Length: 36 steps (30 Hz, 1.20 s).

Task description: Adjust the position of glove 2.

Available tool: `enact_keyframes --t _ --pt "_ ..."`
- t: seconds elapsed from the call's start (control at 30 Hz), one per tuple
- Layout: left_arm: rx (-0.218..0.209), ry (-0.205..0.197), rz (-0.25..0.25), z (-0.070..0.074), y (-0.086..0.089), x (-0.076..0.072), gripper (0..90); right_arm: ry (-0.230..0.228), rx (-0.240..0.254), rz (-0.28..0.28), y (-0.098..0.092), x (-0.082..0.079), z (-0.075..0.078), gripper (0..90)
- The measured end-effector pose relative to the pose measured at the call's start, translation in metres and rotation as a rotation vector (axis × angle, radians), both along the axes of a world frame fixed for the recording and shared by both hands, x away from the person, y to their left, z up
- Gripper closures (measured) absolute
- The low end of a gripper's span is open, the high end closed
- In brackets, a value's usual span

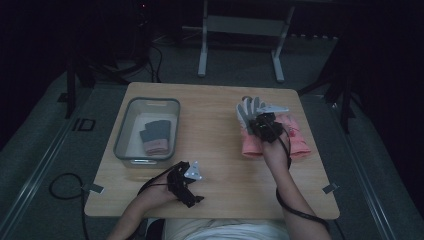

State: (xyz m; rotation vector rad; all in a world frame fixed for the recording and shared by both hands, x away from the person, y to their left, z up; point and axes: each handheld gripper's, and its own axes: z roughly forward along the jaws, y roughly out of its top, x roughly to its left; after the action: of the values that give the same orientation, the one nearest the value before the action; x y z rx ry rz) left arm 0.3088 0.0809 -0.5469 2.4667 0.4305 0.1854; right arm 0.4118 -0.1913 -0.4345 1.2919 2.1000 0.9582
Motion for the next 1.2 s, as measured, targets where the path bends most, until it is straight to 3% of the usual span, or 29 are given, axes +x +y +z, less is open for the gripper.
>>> enact_keyframes --t 0.1,0.33,0.53,0.83,1.0,1.2 --pt "-0.005 -0.016 -0.001 0.002 0.001 -0.001 3.2 0.023 0.035 -0.011 0.010 -0.007 -0.007 88.3" --pt "-0.025 -0.014 0.000 0.004 0.001 -0.002 3.2 0.081 0.019 -0.054 0.033 -0.018 -0.031 88.3" --pt "-0.028 -0.005 -0.007 0.003 0.001 -0.002 3.2 0.128 -0.016 -0.046 0.046 -0.021 -0.056 88.2" --pt "-0.015 0.003 -0.019 -0.001 -0.001 -0.002 3.0 0.165 0.001 -0.045 0.054 -0.019 -0.079 87.4" --pt "-0.014 0.002 -0.018 -0.001 0.000 -0.002 3.0 0.186 -0.018 -0.021 0.059 -0.015 -0.092 85.9" --pt "-0.018 0.001 -0.012 -0.001 0.001 -0.002 3.0 0.191 0.000 0.021 0.053 -0.013 -0.092 78.6"
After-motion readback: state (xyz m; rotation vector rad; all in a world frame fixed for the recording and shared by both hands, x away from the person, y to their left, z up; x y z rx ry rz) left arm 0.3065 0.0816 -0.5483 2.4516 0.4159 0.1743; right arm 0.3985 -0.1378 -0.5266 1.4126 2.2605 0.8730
